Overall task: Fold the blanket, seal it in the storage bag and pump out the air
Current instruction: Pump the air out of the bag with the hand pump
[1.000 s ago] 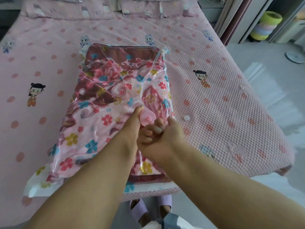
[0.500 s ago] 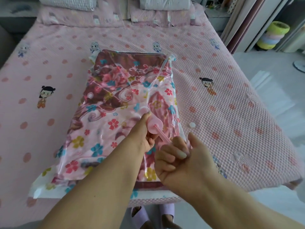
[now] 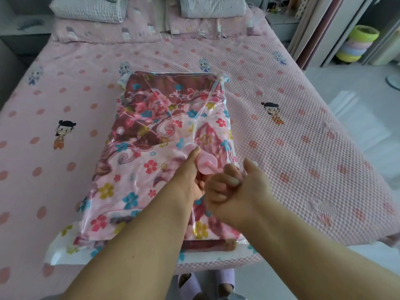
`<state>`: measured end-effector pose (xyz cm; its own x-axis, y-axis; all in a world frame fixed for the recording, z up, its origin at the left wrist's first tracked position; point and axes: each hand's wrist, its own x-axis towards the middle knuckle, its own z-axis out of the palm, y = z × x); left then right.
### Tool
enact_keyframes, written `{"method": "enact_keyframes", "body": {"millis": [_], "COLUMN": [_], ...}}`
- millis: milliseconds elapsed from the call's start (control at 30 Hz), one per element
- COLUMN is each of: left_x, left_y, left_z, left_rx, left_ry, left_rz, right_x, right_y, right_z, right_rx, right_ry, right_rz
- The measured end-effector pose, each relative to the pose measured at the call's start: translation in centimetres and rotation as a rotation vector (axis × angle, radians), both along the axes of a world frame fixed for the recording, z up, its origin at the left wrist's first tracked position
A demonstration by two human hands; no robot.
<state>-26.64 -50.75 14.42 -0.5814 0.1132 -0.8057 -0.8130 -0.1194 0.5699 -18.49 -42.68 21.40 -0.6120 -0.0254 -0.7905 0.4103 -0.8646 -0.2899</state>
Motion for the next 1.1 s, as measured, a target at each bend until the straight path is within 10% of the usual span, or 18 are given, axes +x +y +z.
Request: {"method": "enact_keyframes", "body": {"millis": [533, 633, 900, 1100], "left_x": [0.4, 0.8, 0.3, 0.5], "left_y": [0.2, 0.0, 0.7, 0.7], "left_z": [0.7, -0.2, 0.3, -0.7], "left_rx": [0.131, 0.031, 0.147, -0.001], "left_ry": [-0.028, -0.051, 0.026, -0.046], "left_rz": [-0.032, 0.052, -0.04, 0.148], "right_x": [-2.1, 1.8, -2.0, 3.7], "right_y": [-0.3, -0.2, -0.4, 1.4], "right_z": [-1.7, -0.3, -1.3, 0.7], "right_rx": [0.253, 0.003, 0.222, 0.017], "right_ry": [0.083, 0.075, 0.086, 0.077], "right_rz": [0.122, 0.128, 0.093, 0.111]}}
